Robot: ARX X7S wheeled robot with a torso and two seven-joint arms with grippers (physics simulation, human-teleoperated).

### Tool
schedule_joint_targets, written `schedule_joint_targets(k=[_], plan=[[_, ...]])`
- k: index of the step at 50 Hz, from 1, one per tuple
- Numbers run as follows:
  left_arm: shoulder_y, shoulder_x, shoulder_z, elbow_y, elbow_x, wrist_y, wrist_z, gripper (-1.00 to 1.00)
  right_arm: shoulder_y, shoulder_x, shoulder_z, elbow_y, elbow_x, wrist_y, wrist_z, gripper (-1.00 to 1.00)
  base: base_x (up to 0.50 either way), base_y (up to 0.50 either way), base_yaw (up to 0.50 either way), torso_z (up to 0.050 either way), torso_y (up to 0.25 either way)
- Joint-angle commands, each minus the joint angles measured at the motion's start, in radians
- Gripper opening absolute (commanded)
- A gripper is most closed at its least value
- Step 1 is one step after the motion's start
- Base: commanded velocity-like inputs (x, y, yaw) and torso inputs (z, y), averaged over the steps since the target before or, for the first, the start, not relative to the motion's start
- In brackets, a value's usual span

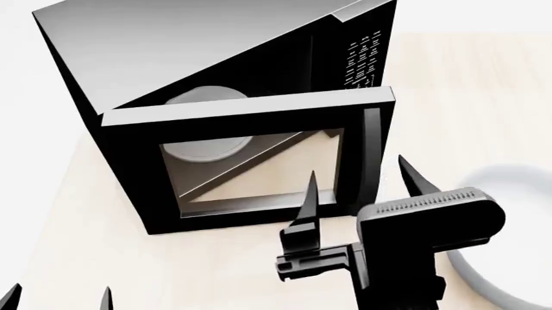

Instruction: Open the microwave.

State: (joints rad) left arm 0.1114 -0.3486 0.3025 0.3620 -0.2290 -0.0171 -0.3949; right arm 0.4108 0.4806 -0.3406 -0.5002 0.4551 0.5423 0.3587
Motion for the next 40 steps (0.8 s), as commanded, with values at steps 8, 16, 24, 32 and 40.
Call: schedule_joint_targets(k=[8, 16, 24, 32, 40], plan=[[-0.004, -0.002, 0.005, -0.006, -0.003, 0.001, -0.004, 1.0, 0.174, 0.046, 0.076, -0.431, 0.2, 0.457, 0.193, 1.0, 0.0, 0.0, 0.0, 0.0, 0.0], [-0.004, -0.002, 0.012, -0.008, 0.001, 0.005, -0.004, 1.0, 0.336, 0.041, 0.078, -0.472, 0.28, 0.6, 0.226, 1.0, 0.0, 0.0, 0.0, 0.0, 0.0], [-0.004, -0.004, 0.014, -0.01, -0.001, 0.008, -0.005, 1.0, 0.538, -0.019, 0.125, -0.344, 0.389, 0.703, 0.211, 1.0, 0.0, 0.0, 0.0, 0.0, 0.0], [-0.007, -0.009, 0.009, -0.017, -0.01, 0.008, -0.004, 1.0, 0.665, -0.034, 0.041, -0.148, 0.315, 0.666, 0.15, 1.0, 0.0, 0.0, 0.0, 0.0, 0.0], [-0.012, -0.007, 0.015, -0.021, -0.011, 0.007, -0.003, 1.0, 0.762, -0.077, -0.016, 0.037, 0.292, 0.673, 0.103, 1.0, 0.0, 0.0, 0.0, 0.0, 0.0]])
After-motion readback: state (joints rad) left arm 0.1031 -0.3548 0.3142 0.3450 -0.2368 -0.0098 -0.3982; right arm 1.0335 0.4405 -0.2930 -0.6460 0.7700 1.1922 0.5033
